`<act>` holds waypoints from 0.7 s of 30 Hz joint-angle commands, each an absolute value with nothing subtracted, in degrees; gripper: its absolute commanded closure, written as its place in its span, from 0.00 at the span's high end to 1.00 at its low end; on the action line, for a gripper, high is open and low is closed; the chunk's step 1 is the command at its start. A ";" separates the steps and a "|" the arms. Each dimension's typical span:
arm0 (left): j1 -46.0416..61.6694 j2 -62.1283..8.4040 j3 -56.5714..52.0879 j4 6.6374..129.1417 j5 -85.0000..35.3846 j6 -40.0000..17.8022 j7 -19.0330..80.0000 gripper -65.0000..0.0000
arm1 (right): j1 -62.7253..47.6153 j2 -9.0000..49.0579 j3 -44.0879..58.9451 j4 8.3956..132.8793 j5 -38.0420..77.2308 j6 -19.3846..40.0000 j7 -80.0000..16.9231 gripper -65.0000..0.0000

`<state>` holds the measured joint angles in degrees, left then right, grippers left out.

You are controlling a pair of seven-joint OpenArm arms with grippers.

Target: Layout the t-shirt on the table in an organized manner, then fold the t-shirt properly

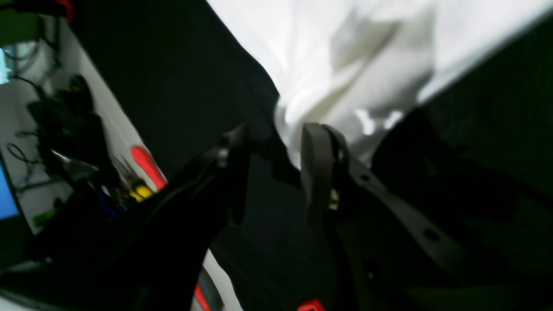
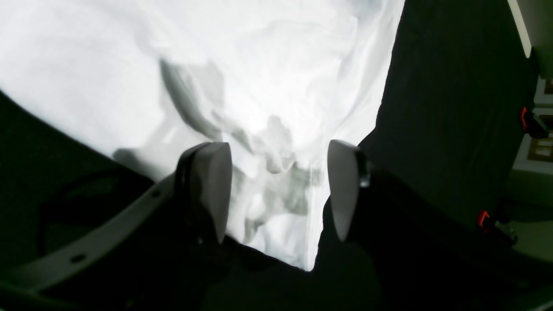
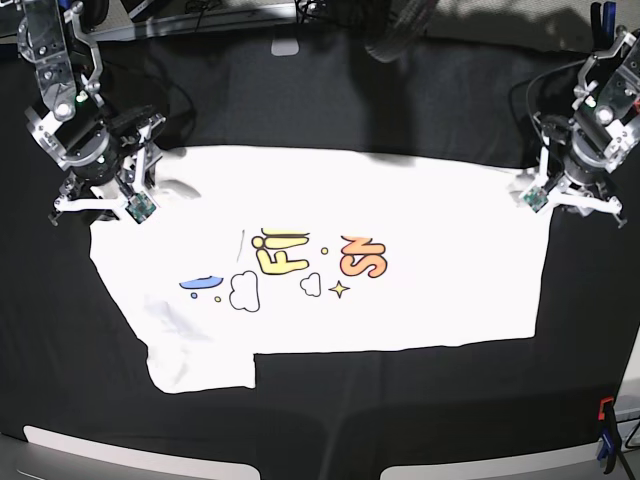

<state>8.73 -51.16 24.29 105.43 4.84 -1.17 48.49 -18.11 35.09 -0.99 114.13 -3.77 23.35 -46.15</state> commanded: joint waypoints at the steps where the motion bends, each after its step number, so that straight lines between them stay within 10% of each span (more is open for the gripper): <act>1: 8.08 -52.29 23.59 106.19 4.93 -0.67 47.83 0.29 | -17.63 36.01 -0.49 115.11 -3.81 22.70 -45.47 0.53; 21: 6.48 -44.66 23.62 100.82 -2.44 -3.95 38.44 0.29 | -17.63 36.01 -0.49 115.11 -3.81 22.70 -44.86 0.53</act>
<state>7.27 -43.57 24.27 100.14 -2.92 -4.62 39.05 -18.11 35.07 -0.99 114.13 -3.79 23.33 -45.91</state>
